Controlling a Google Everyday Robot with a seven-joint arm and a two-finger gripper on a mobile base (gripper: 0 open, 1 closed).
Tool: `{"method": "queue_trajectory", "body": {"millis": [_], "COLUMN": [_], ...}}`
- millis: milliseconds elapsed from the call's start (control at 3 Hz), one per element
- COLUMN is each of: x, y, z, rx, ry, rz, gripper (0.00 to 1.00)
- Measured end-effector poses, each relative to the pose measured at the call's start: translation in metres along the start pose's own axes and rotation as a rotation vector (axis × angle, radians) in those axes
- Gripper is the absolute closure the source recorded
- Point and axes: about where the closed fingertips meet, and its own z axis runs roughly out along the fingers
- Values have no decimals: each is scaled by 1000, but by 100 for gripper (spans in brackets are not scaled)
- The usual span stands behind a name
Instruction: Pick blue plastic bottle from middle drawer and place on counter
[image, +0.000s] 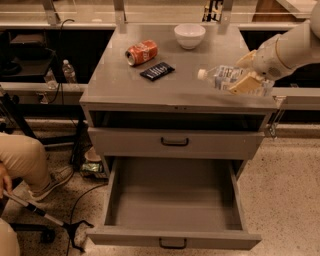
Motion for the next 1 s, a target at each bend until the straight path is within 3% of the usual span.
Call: {"method": "queue_trajectory", "body": {"millis": [333, 667, 1000], "x": [-6, -8, -9], "y": [-24, -33, -37], "z": [21, 31, 42], "rx": [-37, -57, -95], "ry": [-6, -9, -25], "rz": [96, 143, 182], "gripper": [100, 100, 82]}}
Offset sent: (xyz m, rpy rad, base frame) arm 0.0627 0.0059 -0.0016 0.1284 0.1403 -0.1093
